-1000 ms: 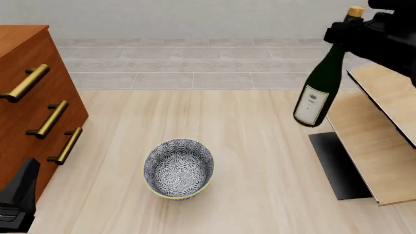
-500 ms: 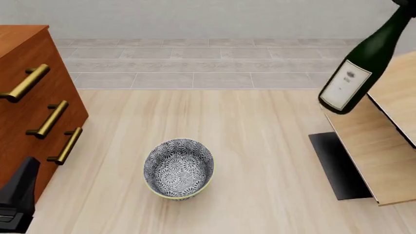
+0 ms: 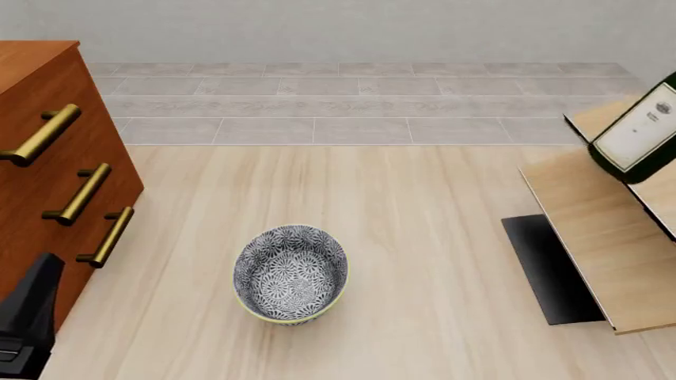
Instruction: Put the wine bottle on the wine rack.
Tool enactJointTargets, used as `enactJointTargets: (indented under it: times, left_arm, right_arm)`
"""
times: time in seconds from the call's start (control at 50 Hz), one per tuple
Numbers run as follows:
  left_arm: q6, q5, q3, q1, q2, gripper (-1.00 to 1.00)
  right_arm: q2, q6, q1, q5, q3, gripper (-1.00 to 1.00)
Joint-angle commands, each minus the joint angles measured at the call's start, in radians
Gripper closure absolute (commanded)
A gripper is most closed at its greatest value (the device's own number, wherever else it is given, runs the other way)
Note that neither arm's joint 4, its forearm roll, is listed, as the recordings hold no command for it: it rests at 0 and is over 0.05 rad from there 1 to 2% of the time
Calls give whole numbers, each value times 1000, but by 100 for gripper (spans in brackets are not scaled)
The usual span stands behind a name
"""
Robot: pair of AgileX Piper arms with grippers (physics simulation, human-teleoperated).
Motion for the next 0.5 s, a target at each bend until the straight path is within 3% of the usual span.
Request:
enactJointTargets:
  times: [0.02, 0.5]
  left_arm:
    - [-3, -1, 0, -1, 0, -100]
    - [-8, -5, 2, -4, 0, -100]
  right_arm:
    - [-20, 48, -66, 45, -29, 100]
    - [-21, 130, -162, 47, 14, 100]
